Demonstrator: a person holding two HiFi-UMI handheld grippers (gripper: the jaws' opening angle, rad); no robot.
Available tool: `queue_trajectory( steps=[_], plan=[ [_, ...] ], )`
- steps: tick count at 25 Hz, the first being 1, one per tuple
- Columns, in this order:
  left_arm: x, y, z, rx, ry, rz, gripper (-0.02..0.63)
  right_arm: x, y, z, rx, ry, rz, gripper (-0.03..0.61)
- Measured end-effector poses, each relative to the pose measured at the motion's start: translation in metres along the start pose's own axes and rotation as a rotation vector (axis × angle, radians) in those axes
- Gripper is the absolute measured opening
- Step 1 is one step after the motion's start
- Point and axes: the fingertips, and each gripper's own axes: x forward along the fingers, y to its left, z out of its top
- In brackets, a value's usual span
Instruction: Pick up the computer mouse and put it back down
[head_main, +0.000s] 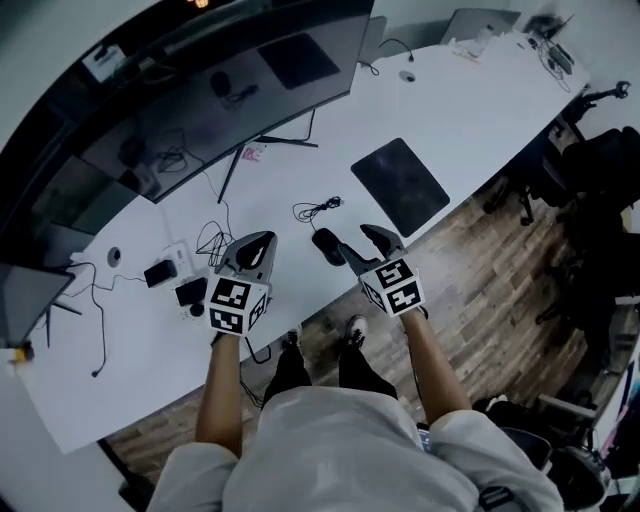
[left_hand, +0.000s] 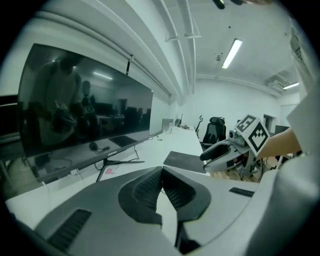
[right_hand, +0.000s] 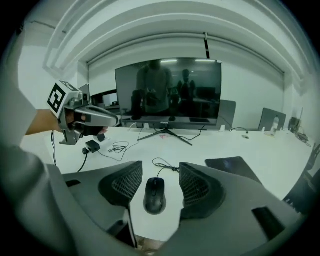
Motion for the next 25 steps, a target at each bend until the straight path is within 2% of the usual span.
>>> queue_trajectory(
  steps=[5, 12, 15, 19, 22, 25],
  plan=[
    [-0.006, 0.009, -0.036, -0.035, 0.076, 0.071, 0.014, 0.053, 0.008, -0.042, 0.010, 0.091, 0.082, 0.293],
    [-0.014, 0.018, -0.063, -0.069, 0.135, 0.112, 0.014, 0.110, 0.022, -0.088, -0.038, 0.203, 0.119, 0.364],
    [-0.014, 0.021, -0.069, -0.075, 0.151, 0.116, 0.014, 0.125, 0.026, -0.099, -0.049, 0.231, 0.123, 0.352],
    [-0.012, 0.027, -0.070, -0.074, 0.161, 0.107, 0.014, 0.131, 0.027, -0.101, -0.052, 0.239, 0.123, 0.284],
    [-0.008, 0.032, -0.064, -0.060, 0.151, 0.090, 0.014, 0.132, 0.027, -0.099, -0.032, 0.251, 0.136, 0.281],
    [-0.002, 0.036, -0.046, -0.036, 0.125, 0.069, 0.014, 0.124, 0.020, -0.084, -0.022, 0.226, 0.110, 0.279]
  ],
)
